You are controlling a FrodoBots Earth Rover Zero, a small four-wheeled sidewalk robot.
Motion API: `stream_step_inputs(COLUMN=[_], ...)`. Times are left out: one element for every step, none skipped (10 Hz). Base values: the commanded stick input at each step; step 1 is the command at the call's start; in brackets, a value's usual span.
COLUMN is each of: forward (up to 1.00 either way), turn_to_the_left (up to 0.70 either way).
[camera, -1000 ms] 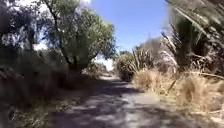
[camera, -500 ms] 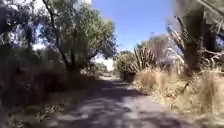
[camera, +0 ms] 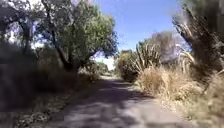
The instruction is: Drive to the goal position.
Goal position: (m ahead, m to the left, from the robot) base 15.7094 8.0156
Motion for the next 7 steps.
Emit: stream_step_inputs(forward=[0.85,0.85,0.85,0.85,0.85,0.85,0.85], turn_to_the_left=[0.00,0.00,0.00,0.00,0.00,0.00,0.00])
